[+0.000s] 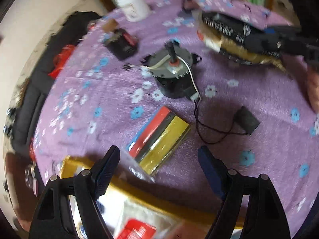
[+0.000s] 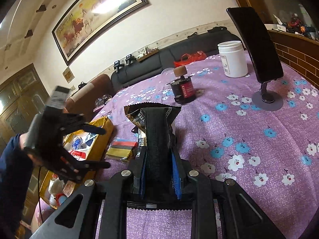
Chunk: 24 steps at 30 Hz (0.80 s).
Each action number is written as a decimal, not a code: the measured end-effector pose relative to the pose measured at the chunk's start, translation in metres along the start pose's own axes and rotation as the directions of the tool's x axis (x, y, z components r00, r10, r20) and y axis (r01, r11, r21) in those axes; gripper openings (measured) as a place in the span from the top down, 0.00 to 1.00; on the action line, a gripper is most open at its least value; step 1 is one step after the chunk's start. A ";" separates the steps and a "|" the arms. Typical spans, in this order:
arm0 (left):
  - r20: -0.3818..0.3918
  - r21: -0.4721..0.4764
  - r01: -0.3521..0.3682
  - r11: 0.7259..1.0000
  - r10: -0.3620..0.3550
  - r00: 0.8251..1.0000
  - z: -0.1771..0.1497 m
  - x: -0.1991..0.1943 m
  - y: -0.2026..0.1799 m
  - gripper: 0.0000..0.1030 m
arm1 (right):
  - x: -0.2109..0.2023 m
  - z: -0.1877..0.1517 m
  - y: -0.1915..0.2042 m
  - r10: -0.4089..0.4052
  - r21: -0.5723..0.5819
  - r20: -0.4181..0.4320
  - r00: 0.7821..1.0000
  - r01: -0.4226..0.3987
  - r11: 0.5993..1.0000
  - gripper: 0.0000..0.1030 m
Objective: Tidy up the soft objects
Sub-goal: 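Grasp the striped yellow-red sponge pack with the left gripper while the right gripper grasps the black snack bag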
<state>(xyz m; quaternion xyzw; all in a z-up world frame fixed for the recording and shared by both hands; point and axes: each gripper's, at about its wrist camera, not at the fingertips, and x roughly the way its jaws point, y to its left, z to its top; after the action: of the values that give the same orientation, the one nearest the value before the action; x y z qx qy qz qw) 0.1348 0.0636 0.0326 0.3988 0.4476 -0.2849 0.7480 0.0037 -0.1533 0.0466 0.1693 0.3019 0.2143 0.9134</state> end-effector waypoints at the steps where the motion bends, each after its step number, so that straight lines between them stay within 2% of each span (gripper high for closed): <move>1: -0.011 0.003 0.000 1.000 0.000 1.000 0.002 0.006 0.002 0.23 | 0.001 0.000 0.000 0.000 -0.002 -0.002 1.000 0.000 1.000 0.76; 6: -0.083 0.047 0.051 0.998 -0.047 0.995 0.011 0.033 0.005 0.23 | 0.002 0.001 -0.002 -0.007 0.003 0.002 1.000 0.007 1.000 0.76; 7: -0.078 0.046 0.060 0.997 -0.057 0.995 0.012 0.035 0.006 0.22 | 0.004 0.002 -0.003 -0.008 0.007 0.001 1.000 0.008 1.000 0.76; 12: -0.098 -0.084 0.105 0.991 -0.113 0.989 0.012 0.042 0.021 0.22 | 0.006 0.002 -0.006 -0.009 0.013 -0.002 1.000 0.009 1.000 0.76; 13: -0.107 -0.141 0.107 0.984 -0.122 0.987 0.009 0.042 0.024 0.25 | 0.005 0.002 -0.006 -0.010 0.013 0.001 1.000 0.010 1.000 0.76; 15: -0.108 -0.210 0.114 0.971 -0.139 0.984 0.008 0.039 0.024 0.38 | 0.005 0.003 -0.006 -0.010 0.016 0.003 1.000 0.010 1.000 0.76; 16: -0.106 -0.243 0.116 0.963 -0.145 0.984 0.006 0.036 0.021 0.50 | 0.005 0.003 -0.006 -0.012 0.016 0.002 1.000 0.012 1.000 0.76; 17: -0.109 -0.264 0.106 0.959 -0.139 0.984 0.008 0.036 0.015 0.55 | 0.006 0.003 -0.006 -0.014 0.017 0.000 1.000 0.014 1.000 0.76; 19: -0.122 -0.302 0.058 0.952 -0.099 0.988 0.006 0.031 0.003 0.59 | 0.006 0.003 -0.006 -0.016 0.016 -0.003 1.000 0.016 1.000 0.76; 22: -0.127 -0.329 -0.006 0.944 -0.038 0.991 0.006 0.025 -0.016 0.60 | 0.005 0.003 -0.006 -0.017 0.013 0.004 1.000 0.017 1.000 0.76; 24: -0.141 -0.370 -0.044 0.928 -0.009 0.990 0.007 0.024 -0.020 0.60 | 0.004 0.003 -0.006 -0.020 0.009 0.006 1.000 0.020 1.000 0.76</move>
<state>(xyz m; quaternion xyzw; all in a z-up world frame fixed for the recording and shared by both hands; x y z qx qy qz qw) 0.1330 0.0454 0.0067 0.2725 0.5413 -0.1596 0.7793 0.0102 -0.1565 0.0441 0.1712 0.3020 0.2035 0.9155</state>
